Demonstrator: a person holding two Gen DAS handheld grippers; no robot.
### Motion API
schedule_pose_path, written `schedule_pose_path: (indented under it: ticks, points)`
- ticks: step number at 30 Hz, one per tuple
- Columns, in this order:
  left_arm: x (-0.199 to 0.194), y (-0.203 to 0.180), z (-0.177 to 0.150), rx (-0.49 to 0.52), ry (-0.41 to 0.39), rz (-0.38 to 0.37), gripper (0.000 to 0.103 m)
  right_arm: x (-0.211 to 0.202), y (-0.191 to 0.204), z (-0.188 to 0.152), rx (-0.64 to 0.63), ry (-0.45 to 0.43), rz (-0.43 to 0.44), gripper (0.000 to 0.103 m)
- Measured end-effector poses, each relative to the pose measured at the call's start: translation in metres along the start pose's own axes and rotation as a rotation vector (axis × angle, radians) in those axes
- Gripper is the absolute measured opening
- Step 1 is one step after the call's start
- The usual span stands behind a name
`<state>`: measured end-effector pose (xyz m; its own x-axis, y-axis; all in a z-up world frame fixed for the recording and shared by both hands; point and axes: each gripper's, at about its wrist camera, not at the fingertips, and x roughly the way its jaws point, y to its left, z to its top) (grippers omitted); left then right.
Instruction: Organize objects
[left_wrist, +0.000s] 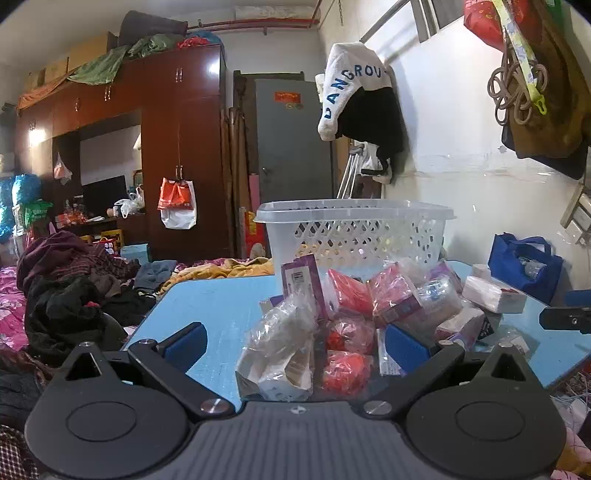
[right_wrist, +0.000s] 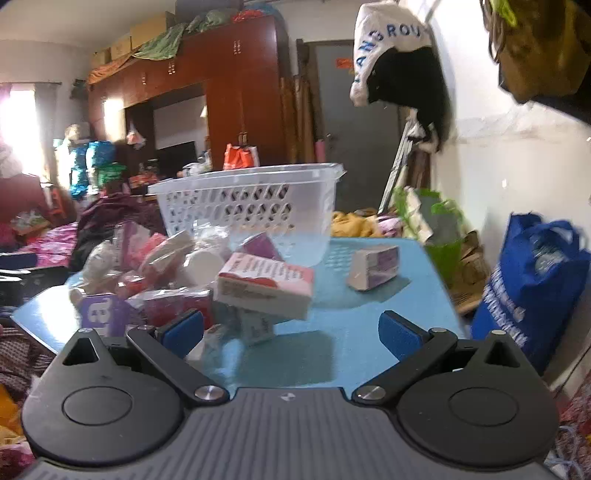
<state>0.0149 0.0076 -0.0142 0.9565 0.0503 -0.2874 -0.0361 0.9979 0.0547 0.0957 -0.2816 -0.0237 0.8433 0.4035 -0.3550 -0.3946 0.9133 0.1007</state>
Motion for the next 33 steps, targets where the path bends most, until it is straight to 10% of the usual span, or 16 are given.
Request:
schedule_pose_path:
  ticks: [33]
  points:
    - [-0.006,0.0,-0.006,0.025,-0.009,-0.054,0.103,-0.007,-0.005,-0.002,0.033,-0.044,0.051,0.103]
